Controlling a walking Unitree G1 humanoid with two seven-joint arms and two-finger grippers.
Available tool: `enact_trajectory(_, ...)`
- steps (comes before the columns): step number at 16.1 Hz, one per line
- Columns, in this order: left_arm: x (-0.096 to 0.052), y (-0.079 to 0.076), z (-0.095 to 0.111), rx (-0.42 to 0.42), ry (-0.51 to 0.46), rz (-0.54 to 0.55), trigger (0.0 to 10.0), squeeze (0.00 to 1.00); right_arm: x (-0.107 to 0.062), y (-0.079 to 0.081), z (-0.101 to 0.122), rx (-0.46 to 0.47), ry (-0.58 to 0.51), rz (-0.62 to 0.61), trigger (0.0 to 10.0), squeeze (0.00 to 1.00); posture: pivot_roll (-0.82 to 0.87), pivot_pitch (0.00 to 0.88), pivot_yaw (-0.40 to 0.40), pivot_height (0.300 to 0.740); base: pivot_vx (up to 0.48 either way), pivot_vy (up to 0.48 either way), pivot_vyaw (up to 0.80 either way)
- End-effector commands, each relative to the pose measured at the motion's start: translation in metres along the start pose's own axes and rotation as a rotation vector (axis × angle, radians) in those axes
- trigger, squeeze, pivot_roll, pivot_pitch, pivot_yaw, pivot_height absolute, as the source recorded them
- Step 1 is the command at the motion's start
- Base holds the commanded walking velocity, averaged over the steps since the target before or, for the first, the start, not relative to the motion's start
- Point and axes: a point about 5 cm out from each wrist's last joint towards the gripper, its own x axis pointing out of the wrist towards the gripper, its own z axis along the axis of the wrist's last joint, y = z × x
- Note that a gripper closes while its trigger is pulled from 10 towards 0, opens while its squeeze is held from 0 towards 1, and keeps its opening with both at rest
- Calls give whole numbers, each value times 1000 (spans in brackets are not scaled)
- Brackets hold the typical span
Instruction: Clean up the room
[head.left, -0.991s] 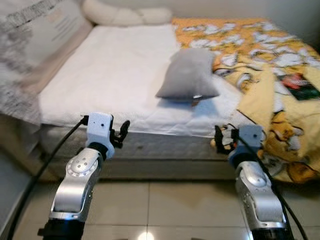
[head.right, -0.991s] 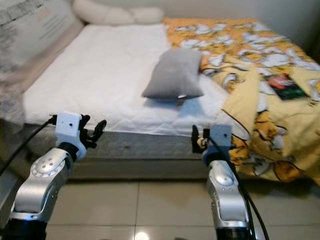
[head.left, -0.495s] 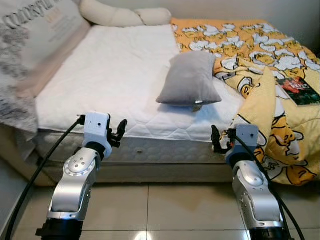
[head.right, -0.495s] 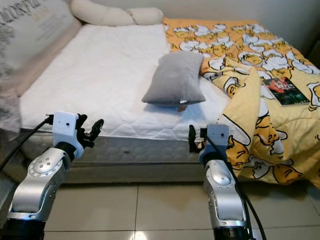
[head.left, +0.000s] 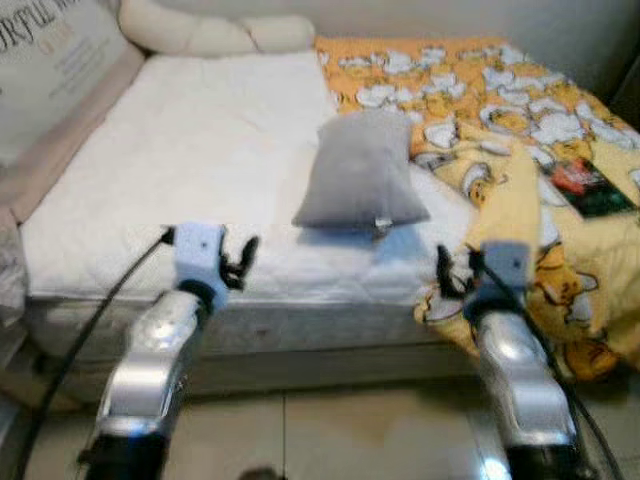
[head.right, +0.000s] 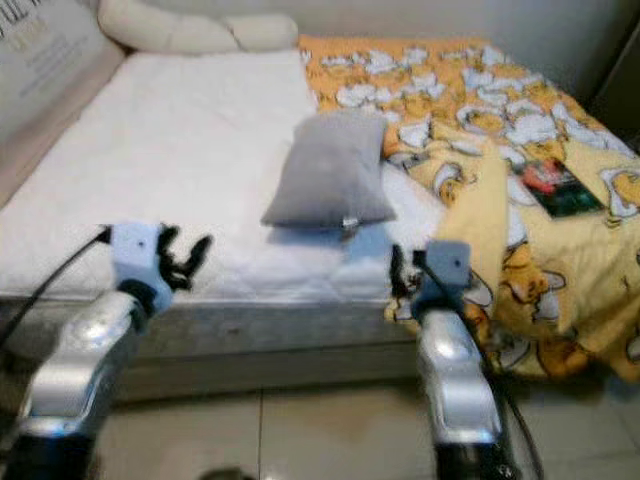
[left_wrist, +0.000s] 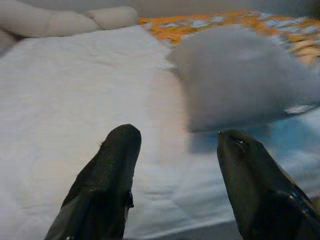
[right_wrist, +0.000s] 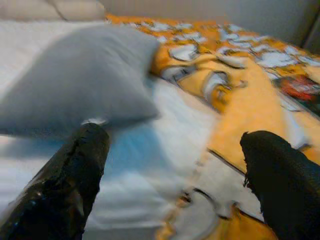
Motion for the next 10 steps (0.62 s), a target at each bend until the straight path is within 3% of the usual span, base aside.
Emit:
enact_trajectory(1, 4, -5, 6, -4, -18, -12, 10000, 0, -1, -10, 1, -23, -5, -29, 10000, 0, -50, 0, 20, 740, 352, 0, 0)
enact_trajectory(10, 7, -2, 7, -5, -20, 10, 10000, 0, 5, -9, 5, -22, -2, -13, 10000, 0, -49, 0, 22, 740, 351, 0, 0)
